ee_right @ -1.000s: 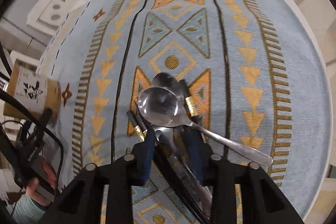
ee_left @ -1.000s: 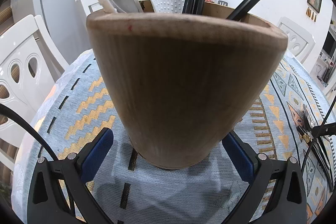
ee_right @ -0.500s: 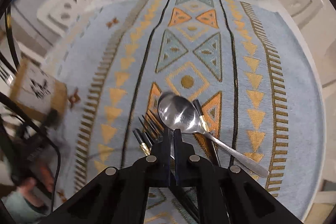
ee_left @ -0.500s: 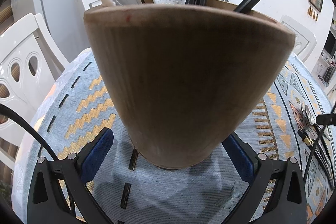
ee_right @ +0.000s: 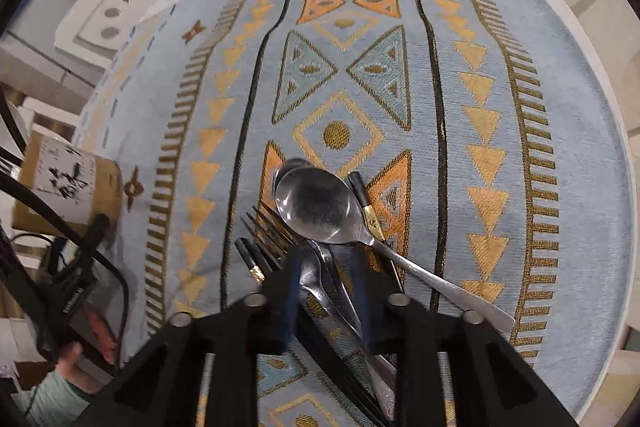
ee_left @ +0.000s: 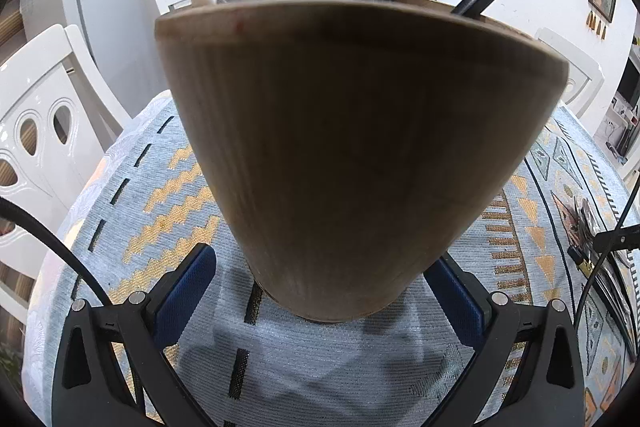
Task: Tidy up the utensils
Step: 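Close the right tool on a silver spoon in the pile, then lift the spoon with the right tool and carry it toward the cup, then lower the spoon into the wooden cup and open the right tool, then move the open right tool back to the remaining utensils, then grasp a black gold-banded chopstick with the right tool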
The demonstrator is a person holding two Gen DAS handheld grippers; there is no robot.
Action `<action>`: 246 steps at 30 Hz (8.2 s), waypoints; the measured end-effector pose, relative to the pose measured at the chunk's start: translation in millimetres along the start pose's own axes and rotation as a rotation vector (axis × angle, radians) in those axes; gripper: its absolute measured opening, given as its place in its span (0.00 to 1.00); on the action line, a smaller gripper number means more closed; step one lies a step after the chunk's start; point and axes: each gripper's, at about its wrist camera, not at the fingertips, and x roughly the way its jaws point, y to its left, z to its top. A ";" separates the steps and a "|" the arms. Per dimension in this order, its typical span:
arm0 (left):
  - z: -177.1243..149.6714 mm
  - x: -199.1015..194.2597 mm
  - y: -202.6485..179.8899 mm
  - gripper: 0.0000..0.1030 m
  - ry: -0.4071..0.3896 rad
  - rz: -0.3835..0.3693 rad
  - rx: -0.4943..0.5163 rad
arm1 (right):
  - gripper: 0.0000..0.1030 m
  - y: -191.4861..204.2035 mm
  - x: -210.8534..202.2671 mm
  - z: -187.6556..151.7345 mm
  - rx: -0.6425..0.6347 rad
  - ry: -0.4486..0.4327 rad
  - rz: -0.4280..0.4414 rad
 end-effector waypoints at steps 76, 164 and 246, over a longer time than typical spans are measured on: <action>-0.5 2.6 2.8 1.00 0.009 0.008 0.006 | 0.35 -14.4 -75.1 9.2 0.030 -0.267 -0.018; -8.5 -15.5 8.0 1.00 -0.039 -0.025 0.009 | 0.67 108.8 -254.7 27.3 -0.121 -0.684 0.329; -0.5 -11.4 6.3 1.00 -0.019 -0.022 0.013 | 0.07 17.5 -130.4 -36.3 0.040 -0.361 0.001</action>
